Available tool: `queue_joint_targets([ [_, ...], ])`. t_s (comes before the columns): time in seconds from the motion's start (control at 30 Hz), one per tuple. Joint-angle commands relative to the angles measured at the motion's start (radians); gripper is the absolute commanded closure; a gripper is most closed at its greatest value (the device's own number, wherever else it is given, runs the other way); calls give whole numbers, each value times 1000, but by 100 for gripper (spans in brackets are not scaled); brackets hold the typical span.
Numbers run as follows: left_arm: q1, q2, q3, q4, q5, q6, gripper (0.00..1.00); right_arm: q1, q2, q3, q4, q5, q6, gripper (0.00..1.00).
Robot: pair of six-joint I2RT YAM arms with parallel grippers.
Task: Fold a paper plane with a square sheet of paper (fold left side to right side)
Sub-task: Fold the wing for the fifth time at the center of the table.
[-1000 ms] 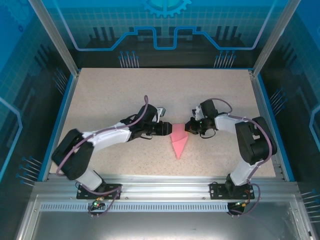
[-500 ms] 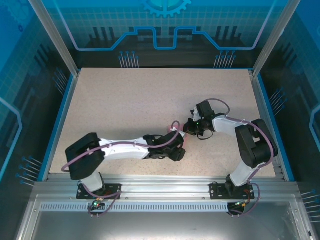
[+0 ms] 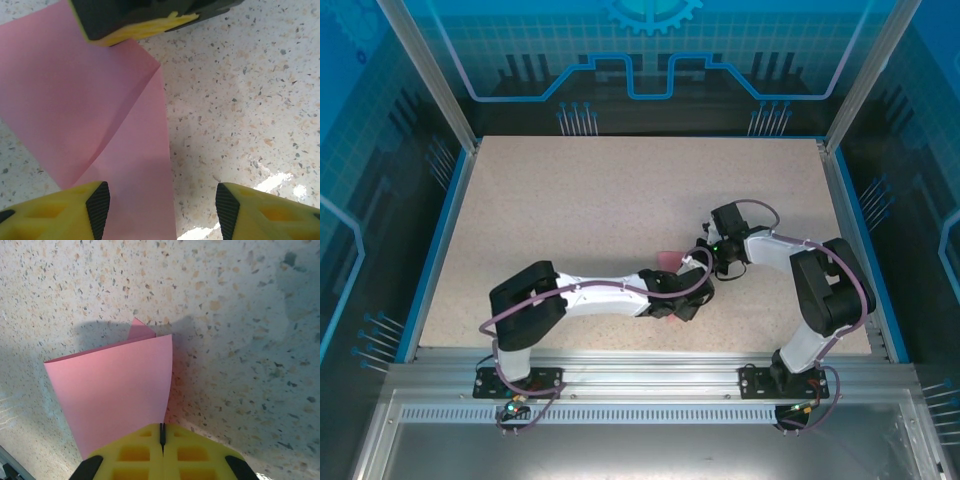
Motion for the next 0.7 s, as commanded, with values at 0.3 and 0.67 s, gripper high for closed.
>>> queue_joint_targets([
  [0.3, -10, 109, 114, -171, -148, 22, 51, 25, 0, 22, -35, -1, 25, 100],
  [0.67, -10, 110, 106, -166, -133, 30, 74, 33, 10, 61, -49, 22, 10, 100],
])
